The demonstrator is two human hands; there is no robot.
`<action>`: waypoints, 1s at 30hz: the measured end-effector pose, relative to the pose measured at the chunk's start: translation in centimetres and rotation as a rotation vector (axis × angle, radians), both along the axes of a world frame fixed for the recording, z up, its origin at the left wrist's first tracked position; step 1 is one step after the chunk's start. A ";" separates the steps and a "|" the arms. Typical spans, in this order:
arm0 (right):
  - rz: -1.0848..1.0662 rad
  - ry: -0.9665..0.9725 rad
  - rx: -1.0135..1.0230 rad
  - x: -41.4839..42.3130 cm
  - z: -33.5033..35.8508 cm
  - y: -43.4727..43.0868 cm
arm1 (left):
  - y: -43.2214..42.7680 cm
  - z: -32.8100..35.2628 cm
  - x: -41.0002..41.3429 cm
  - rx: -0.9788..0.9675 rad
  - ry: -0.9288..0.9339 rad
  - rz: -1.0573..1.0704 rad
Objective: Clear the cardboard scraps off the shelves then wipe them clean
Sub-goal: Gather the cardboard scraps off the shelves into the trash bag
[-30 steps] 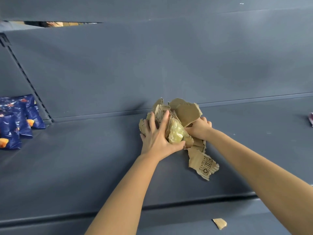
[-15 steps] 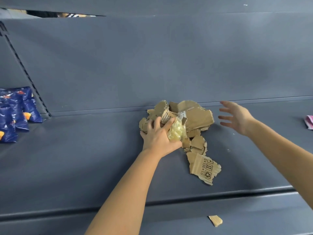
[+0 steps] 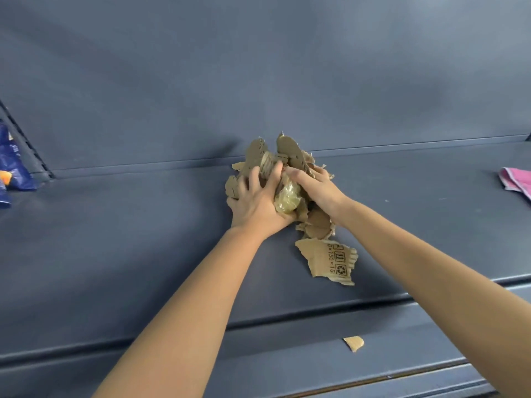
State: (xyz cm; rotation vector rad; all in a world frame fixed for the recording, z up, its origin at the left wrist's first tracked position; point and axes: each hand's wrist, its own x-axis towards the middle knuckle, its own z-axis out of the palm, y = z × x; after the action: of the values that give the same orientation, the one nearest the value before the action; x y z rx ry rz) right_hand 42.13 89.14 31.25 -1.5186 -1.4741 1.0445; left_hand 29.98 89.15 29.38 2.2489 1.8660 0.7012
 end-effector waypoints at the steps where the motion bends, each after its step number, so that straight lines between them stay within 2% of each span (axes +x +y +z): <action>1: -0.018 -0.009 0.016 -0.3 -0.1 0.0 | 0.1 0.0 0.0 0.005 0.000 0.011; 3: -0.040 -0.043 0.040 -0.8 -0.1 0.1 | 0.4 0.0 0.0 0.002 -0.001 0.022; 10: -0.075 0.144 0.138 -2.5 0.3 0.1 | 0.8 0.6 -0.1 0.031 -0.136 -0.011; 19: -0.101 0.188 0.230 -2.1 4.0 0.7 | 0.7 3.9 1.4 0.214 -0.275 -0.071; 30: -0.098 0.214 0.286 0.3 5.6 -7.2 | -6.8 5.3 3.9 0.331 -0.318 -0.096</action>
State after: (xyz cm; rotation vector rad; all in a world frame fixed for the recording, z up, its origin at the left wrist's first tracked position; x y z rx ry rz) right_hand 42.43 81.95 36.89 -1.2244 -1.3217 0.8667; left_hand 33.90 82.32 34.69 2.2203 1.5747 1.3457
